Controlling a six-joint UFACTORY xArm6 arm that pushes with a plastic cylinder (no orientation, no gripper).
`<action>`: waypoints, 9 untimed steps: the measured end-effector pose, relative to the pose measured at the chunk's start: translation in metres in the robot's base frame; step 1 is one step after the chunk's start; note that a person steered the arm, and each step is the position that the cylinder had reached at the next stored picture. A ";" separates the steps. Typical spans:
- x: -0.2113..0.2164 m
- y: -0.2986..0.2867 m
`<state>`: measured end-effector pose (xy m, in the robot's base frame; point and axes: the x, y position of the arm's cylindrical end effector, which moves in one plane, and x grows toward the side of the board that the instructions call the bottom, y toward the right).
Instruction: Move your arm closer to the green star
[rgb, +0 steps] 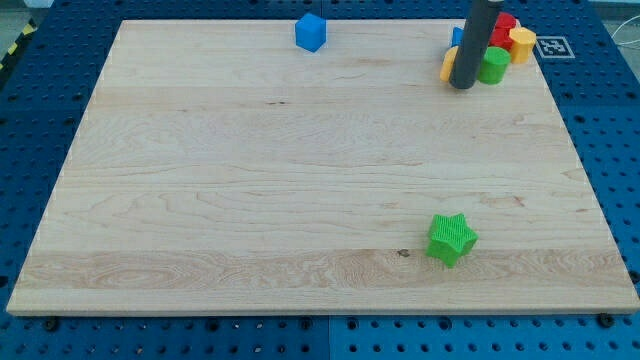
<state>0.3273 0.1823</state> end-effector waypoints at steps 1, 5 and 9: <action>0.000 0.000; 0.045 -0.041; 0.276 -0.088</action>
<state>0.6033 0.0939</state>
